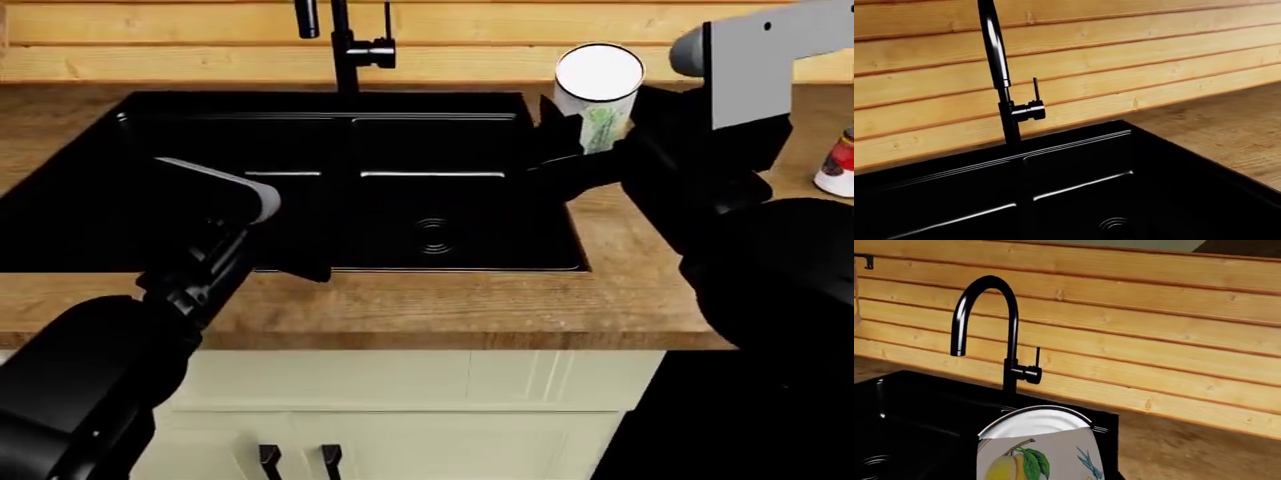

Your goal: Pick the cans from the counter and place them in their designated side in the cabinet.

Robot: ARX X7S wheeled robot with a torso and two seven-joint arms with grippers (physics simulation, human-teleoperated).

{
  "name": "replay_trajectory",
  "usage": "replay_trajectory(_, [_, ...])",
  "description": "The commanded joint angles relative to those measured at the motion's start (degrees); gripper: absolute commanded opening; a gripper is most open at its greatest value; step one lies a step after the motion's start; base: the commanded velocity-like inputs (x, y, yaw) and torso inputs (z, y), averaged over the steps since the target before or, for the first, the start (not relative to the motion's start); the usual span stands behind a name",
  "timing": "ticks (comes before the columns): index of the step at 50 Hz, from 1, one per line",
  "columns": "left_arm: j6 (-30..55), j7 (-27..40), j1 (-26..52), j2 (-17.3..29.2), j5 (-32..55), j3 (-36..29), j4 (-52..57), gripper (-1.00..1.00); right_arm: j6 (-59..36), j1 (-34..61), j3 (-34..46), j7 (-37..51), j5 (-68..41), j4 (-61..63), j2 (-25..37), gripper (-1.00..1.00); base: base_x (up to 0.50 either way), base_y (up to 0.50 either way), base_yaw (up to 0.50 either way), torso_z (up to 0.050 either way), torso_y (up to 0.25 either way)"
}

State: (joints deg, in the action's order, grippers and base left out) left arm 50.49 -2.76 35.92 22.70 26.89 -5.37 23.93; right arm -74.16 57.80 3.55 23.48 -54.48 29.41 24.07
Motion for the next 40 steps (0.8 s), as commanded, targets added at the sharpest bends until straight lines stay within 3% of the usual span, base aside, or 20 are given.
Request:
replay_trajectory(1, [-2.60, 1.45, 0.58, 0.03, -2.78, -1.14, -1.44, 1.00, -8.11, 8.58, -2.30, 5.13, -2.76, -2.99, -2.95, -1.00, 0.00, 0.00, 0.00, 0.050, 0.000])
replay_trajectory(12, [-1.91, 1.68, 2.20, 0.29, -3.08, -1.61, -2.70, 1.00, -14.73, 23.58, -3.43, 10.03, -6.41, -11.04, -6.24, -1.00, 0.00, 0.00, 0.00, 0.050, 0.000])
replay_trajectory(20, [-1.42, 1.84, 3.63, 0.22, -3.16, -1.85, -4.20, 1.00, -13.01, 34.88, -1.24, 11.76, -4.99, -23.61, -8.08, -1.00, 0.00, 0.00, 0.00, 0.050, 0.000])
replay_trajectory(30, [-2.45, 1.86, 5.29, -0.27, -3.72, -2.30, -6.85, 1.00, -4.52, 47.80, 9.13, 3.92, 3.15, -37.76, -7.27, -1.00, 0.00, 0.00, 0.00, 0.050, 0.000])
replay_trajectory(40, [-0.61, 1.85, 7.74, -0.11, -2.13, -0.21, -8.69, 1.00, 14.48, 64.34, 22.80, -12.81, 16.81, -69.02, -11.99, -1.00, 0.00, 0.00, 0.00, 0.050, 0.000])
